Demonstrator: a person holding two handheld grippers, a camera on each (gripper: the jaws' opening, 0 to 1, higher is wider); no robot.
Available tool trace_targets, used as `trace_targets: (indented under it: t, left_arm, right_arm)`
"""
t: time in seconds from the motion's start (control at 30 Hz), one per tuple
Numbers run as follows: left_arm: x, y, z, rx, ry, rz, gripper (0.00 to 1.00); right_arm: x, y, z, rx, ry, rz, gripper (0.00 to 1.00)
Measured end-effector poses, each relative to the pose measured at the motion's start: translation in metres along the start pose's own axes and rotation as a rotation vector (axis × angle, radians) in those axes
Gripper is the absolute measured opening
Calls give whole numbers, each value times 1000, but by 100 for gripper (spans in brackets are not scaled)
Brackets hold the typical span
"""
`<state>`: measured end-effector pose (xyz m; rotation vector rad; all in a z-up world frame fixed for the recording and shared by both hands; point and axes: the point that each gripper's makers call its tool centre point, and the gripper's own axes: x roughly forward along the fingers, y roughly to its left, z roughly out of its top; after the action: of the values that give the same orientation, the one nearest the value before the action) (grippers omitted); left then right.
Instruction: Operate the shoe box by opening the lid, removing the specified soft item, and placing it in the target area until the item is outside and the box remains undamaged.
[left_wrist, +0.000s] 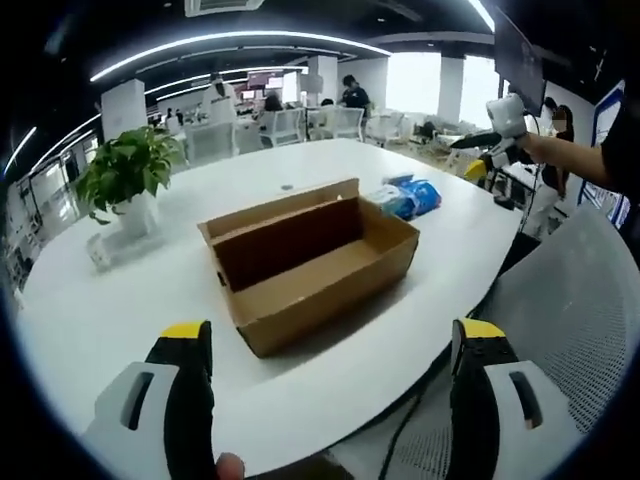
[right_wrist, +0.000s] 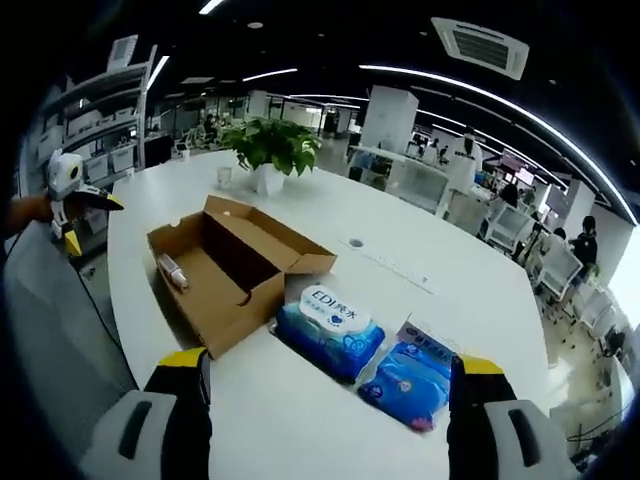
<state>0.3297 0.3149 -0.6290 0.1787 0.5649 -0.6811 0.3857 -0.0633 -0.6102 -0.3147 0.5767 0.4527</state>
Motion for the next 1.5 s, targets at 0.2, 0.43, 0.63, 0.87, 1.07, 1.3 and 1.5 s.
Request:
trace_targets:
  t: [0.2, 0.43, 0.63, 0.87, 1.07, 1.3, 1.5]
  left_arm:
    - [6, 14, 8, 25, 6, 1, 98]
    - [12, 27, 21, 58, 7, -2, 99]
    - [18, 35, 28, 94, 12, -1, 98]
    - [27, 45, 32, 114, 25, 6, 98]
    - [41, 46, 34, 150, 54, -18, 95]
    - [57, 42, 37, 190, 85, -67, 88]
    - [71, 41, 40, 237, 111, -95, 85]
  right_arm:
    - [-5, 9, 3, 35, -26, -24, 99]
    - [-11, 24, -6, -4, -11, -49, 100]
    - [-17, 38, -15, 3, -7, -54, 100]
    - [-33, 53, -19, 93, -48, -50, 100]
    - [-45, 66, -26, 104, -56, -48, 100]
    - [-59, 80, -35, 142, -62, -40, 100]
    - [-67, 93, -42, 127, -57, -43, 100]
